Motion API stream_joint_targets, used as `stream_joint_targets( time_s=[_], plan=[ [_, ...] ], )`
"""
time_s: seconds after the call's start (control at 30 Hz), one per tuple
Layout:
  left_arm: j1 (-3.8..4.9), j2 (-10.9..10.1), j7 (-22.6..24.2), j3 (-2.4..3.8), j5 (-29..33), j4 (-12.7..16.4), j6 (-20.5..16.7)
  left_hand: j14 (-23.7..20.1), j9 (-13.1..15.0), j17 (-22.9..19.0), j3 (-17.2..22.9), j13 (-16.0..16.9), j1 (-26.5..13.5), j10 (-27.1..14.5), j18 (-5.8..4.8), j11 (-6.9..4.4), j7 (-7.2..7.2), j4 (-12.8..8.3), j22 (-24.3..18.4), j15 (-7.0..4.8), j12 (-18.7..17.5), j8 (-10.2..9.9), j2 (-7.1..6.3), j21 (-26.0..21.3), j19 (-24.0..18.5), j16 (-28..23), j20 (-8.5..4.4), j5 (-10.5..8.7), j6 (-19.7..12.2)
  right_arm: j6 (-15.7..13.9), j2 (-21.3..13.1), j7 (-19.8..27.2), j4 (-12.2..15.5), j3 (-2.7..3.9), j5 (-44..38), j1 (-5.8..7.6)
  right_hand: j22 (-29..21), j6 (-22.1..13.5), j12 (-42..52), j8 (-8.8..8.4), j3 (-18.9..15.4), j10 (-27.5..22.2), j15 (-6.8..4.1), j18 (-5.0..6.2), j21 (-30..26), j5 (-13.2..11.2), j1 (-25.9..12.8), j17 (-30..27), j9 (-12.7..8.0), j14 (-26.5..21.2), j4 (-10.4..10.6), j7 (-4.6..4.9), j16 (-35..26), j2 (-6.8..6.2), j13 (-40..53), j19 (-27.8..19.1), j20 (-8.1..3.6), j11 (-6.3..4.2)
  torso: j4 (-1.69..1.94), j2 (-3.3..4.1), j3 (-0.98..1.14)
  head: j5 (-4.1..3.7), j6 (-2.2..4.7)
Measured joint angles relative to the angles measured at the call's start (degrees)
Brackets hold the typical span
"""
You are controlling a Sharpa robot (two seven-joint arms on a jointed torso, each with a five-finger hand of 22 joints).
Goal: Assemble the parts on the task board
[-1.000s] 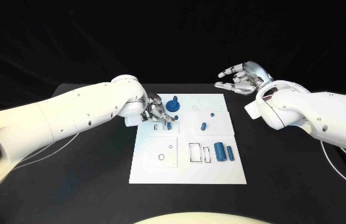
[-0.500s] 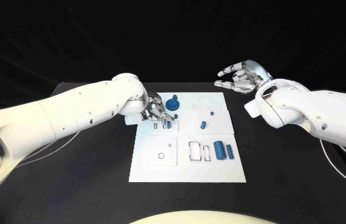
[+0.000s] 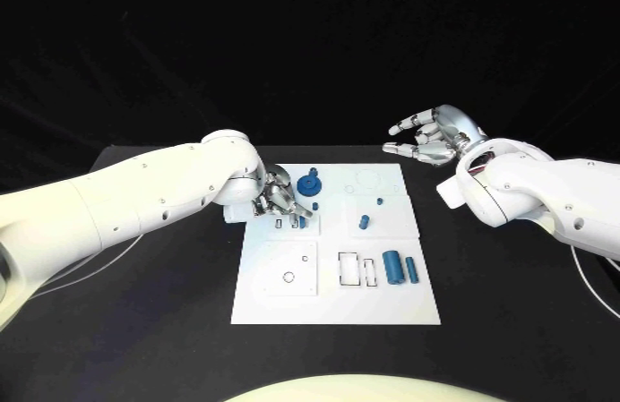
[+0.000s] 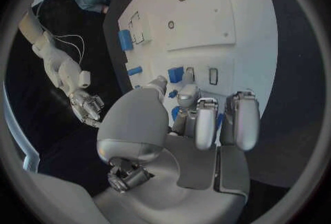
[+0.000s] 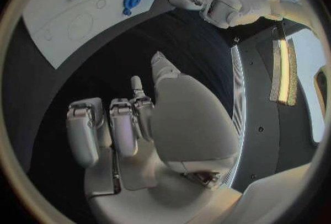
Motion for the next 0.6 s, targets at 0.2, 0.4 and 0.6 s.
stream_joint_targets(
  time_s=[0.2,0.4,0.6],
  plan=[
    [-0.02,0.11,-0.01,-0.05,0.3,-0.15,0.26,0.0,0.52,0.0,0.23,0.11,0.57,0.0,0.0,0.0,0.0,-0.08,0.0,0.0,0.0,0.0,0.03,0.0,0.0,0.0,0.0,0.0,0.0,0.08,0.02,-0.03,-0.02,-0.01,0.0,0.0,0.0,0.0,0.0,0.0,0.0,0.0,0.0,0.0,0.0,0.0,0.0,0.0,0.0,0.0,0.0,0.0,0.0,0.0,0.0,0.0,0.0,0.0,0.0,-0.02,0.02,-0.03,-0.09],
    [-0.03,0.25,-0.02,-0.11,0.59,-0.25,0.35,0.0,1.28,0.0,1.24,0.16,1.88,0.19,0.0,-0.24,0.0,-0.06,0.0,0.0,-0.22,0.0,0.44,0.0,0.0,0.0,0.0,0.0,0.0,0.14,0.02,-0.07,-0.04,-0.02,0.0,0.0,-0.01,0.0,0.0,0.0,0.0,0.0,0.0,0.0,0.0,0.0,-0.23,0.0,0.0,0.0,0.0,0.0,0.0,0.23,0.0,0.0,0.0,0.0,0.02,-0.02,-0.01,-0.13,-0.22],
    [-0.05,0.39,-0.02,-0.13,0.86,-0.28,0.35,-0.21,2.69,0.0,4.02,0.16,4.3,0.0,0.0,-0.42,0.0,-0.15,0.0,-0.2,-0.56,-0.03,1.16,0.0,0.21,0.0,-0.21,0.0,0.0,0.18,0.06,-0.12,-0.08,-0.02,0.0,0.0,-0.01,0.0,0.0,0.0,0.0,0.0,0.0,0.0,0.0,0.0,-0.23,0.0,-0.01,0.0,0.0,0.0,0.0,0.23,0.0,0.0,0.0,0.0,0.02,-0.02,-0.02,-0.09,-0.27]
  ],
)
